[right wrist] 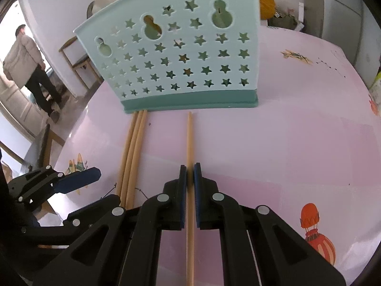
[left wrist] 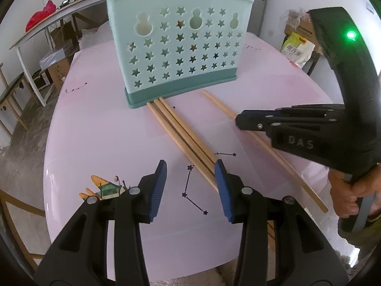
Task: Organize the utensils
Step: 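Grasp a chopstick with the right tool while the left tool grasps another chopstick, then lift both chopsticks and carry them up to the green holder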
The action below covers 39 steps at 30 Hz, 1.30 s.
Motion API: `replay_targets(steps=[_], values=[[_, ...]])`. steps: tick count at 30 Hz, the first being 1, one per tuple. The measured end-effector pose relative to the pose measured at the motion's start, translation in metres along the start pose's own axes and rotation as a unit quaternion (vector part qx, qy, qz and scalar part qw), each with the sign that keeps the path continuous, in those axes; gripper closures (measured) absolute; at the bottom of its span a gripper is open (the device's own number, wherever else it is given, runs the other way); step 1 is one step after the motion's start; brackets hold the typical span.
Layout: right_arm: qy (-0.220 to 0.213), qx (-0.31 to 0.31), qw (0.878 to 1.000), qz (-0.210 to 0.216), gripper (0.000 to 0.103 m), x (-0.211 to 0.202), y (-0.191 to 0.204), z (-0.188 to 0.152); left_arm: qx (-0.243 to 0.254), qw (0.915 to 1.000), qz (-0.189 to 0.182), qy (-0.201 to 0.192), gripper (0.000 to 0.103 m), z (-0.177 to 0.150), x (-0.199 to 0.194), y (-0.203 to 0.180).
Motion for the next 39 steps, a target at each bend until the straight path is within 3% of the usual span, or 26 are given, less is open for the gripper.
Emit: replay_targets(steps=[11,14,16,21,31,39], values=[[-0.006,0.006,1.000,0.007,0.097,-0.008,-0.009,-0.002,0.006,0.9996,0.025,0.011,0.068,-0.002,0.005,0.004],[-0.006,0.006,1.000,0.007,0.097,-0.008,-0.009,-0.002,0.008,0.9993,0.034,0.015,0.078,-0.001,0.005,0.009],[-0.006,0.005,1.000,0.006,0.097,-0.008,-0.008,-0.002,0.003,0.9990,0.039,0.021,0.090,-0.001,0.005,0.014],[-0.007,-0.002,1.000,-0.003,0.097,-0.008,-0.006,-0.001,-0.010,0.9983,0.044,0.035,0.097,-0.005,0.001,0.023],[0.011,0.013,1.000,-0.020,0.097,-0.020,-0.019,-0.010,-0.026,0.9961,0.045,0.071,0.098,-0.027,-0.013,0.042],[0.027,0.022,0.999,-0.011,0.096,-0.019,-0.025,-0.009,-0.022,0.9953,0.038,0.087,0.092,-0.018,-0.007,0.044]])
Point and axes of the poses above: each gripper's, at about its wrist camera, not at the fingertips, and x roughly the way its jaws point, y to its left, z to its top, the point moved 7 cm from there along x, roughly the way its jaws point, and after that the axes turned 7 degrees about z, right-handed, at the moved point
